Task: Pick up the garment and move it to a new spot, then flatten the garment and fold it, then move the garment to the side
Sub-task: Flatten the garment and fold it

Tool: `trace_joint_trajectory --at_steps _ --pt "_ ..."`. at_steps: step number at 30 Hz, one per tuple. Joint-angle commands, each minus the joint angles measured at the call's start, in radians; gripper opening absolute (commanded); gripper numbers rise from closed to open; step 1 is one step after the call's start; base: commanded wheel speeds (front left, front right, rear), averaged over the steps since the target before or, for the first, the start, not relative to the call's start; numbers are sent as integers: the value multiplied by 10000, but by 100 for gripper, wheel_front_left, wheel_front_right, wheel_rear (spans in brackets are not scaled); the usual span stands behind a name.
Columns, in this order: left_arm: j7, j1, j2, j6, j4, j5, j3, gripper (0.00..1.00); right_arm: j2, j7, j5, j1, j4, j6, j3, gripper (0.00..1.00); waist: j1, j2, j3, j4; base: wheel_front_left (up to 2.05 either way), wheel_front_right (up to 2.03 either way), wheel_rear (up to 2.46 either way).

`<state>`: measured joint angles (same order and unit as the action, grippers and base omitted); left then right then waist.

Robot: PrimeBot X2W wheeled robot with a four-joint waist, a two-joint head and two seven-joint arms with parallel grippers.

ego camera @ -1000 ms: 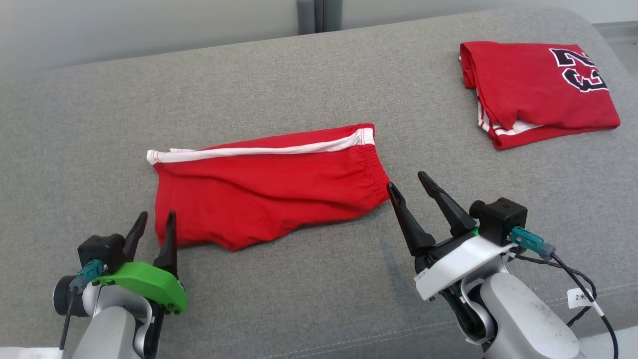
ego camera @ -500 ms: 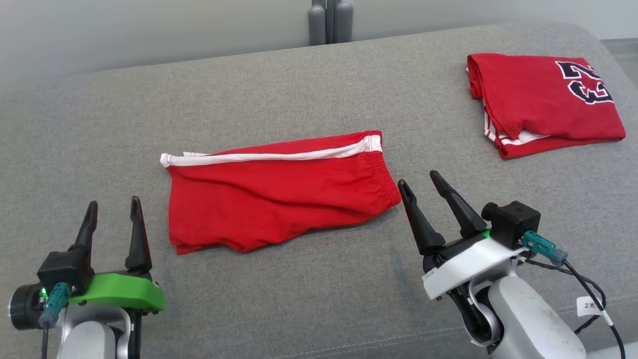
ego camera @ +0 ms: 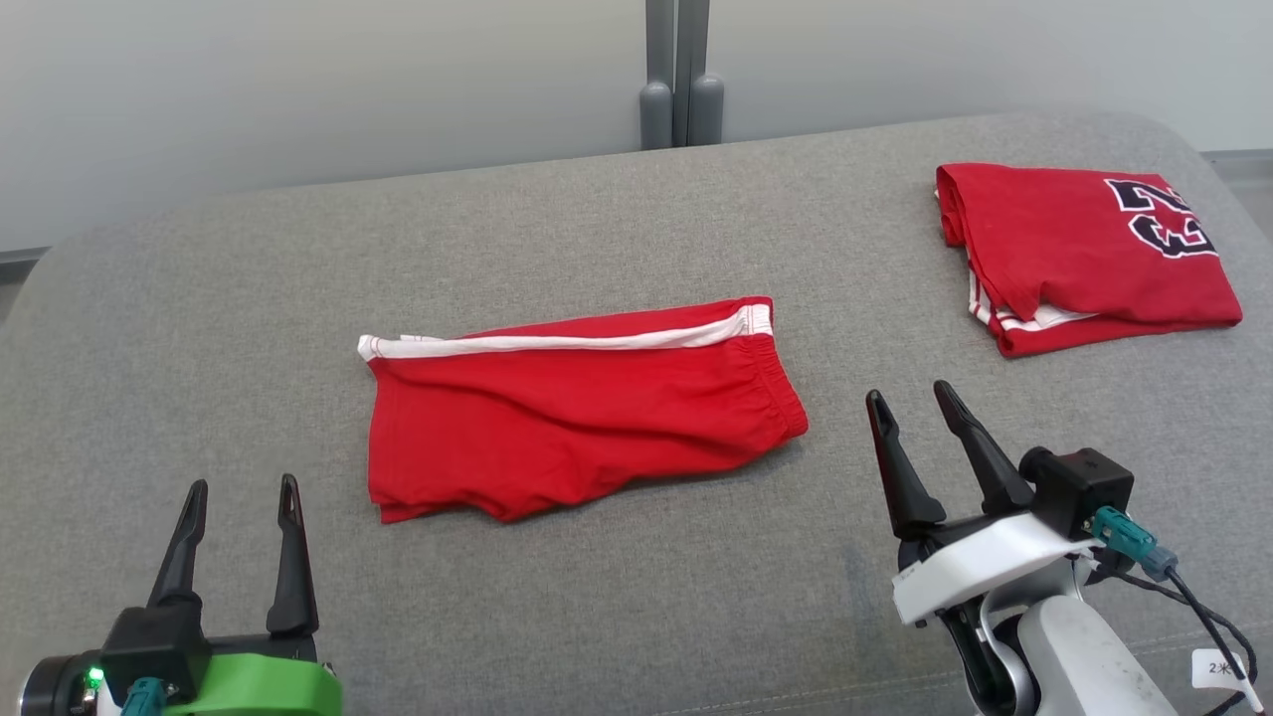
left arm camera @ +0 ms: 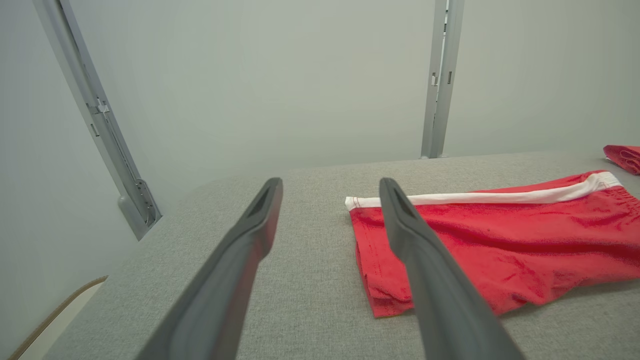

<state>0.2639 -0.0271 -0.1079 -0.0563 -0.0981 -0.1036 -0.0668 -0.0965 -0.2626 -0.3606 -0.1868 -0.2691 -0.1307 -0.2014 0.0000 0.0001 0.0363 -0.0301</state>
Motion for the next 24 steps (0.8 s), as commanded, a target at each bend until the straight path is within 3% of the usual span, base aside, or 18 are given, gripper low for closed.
trace_joint_trajectory --at_steps 1,9,24 --pt "-6 -229 -9 -87 129 96 33 100 54 -28 145 203 4 0 100 100 0 -1 -176 53 0 0 0" --pt "-8 -733 -192 -251 67 259 283 100 180 46 576 495 -58 0 419 100 0 -1 -418 90 0 0 0" --pt "-6 -673 84 -291 -176 9 385 100 324 301 831 567 -100 0 709 100 0 -1 -443 105 0 0 0"
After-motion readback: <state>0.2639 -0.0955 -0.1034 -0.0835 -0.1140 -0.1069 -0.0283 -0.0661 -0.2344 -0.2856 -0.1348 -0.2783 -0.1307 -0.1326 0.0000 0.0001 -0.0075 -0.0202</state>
